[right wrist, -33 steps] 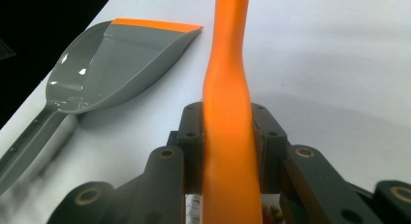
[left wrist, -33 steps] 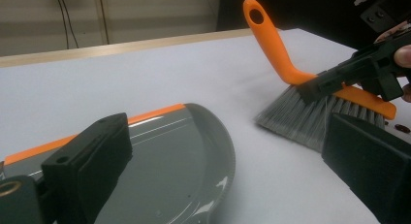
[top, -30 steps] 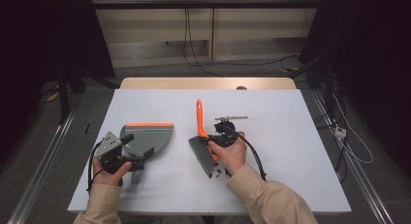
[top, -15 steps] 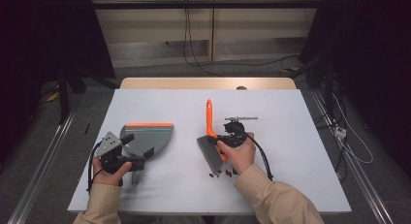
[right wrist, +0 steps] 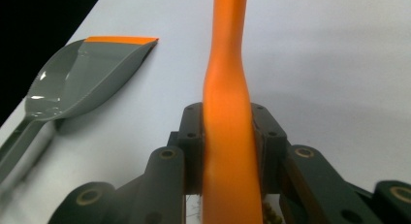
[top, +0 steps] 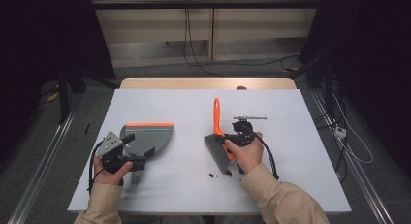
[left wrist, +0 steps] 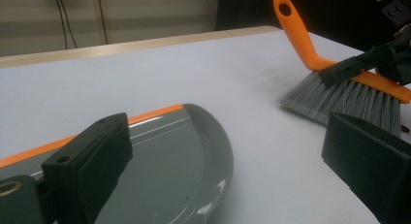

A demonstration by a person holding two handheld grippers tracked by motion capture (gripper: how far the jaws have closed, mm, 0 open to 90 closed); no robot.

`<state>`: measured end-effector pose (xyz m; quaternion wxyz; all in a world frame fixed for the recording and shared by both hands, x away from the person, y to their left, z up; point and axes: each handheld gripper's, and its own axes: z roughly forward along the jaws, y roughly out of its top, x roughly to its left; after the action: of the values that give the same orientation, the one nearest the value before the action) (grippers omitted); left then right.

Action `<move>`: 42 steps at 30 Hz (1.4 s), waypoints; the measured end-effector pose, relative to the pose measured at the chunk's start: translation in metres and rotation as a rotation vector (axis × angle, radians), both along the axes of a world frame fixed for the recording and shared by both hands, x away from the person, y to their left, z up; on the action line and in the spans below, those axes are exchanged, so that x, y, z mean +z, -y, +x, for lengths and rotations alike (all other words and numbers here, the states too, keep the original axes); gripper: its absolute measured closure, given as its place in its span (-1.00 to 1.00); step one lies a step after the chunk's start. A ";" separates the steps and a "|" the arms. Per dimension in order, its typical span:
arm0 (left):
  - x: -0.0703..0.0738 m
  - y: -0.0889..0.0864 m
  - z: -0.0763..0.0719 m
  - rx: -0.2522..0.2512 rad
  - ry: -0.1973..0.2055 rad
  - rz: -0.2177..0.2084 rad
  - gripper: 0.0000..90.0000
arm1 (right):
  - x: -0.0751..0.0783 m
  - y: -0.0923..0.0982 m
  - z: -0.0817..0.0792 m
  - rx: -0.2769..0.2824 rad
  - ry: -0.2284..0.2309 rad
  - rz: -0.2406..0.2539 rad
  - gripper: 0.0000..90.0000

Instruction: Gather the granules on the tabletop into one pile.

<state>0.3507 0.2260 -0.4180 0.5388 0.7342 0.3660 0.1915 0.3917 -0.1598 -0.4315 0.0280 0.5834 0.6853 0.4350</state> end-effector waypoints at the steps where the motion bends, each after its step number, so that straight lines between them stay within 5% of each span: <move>1: 0.000 0.000 0.000 0.001 -0.001 0.001 -0.92 | 0.000 0.001 0.000 -0.002 -0.004 0.011 0.58; 10: 0.000 0.001 0.001 0.000 -0.002 0.002 -0.92 | 0.013 0.002 0.000 0.008 0.011 0.090 0.58; 21: 0.000 0.001 0.001 0.000 -0.003 0.000 -0.92 | 0.009 -0.043 -0.008 0.095 -0.028 0.180 0.58; 26: 0.000 0.001 0.000 0.000 -0.001 0.001 -0.92 | -0.004 -0.057 -0.010 0.126 -0.055 0.135 0.58; 42: 0.001 0.001 0.000 0.000 0.002 0.004 -0.92 | -0.011 -0.009 -0.009 0.025 -0.074 0.100 0.57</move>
<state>0.3504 0.2248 -0.4174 0.5378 0.7349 0.3652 0.1930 0.3832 -0.1504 -0.4426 -0.0320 0.5913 0.6704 0.4471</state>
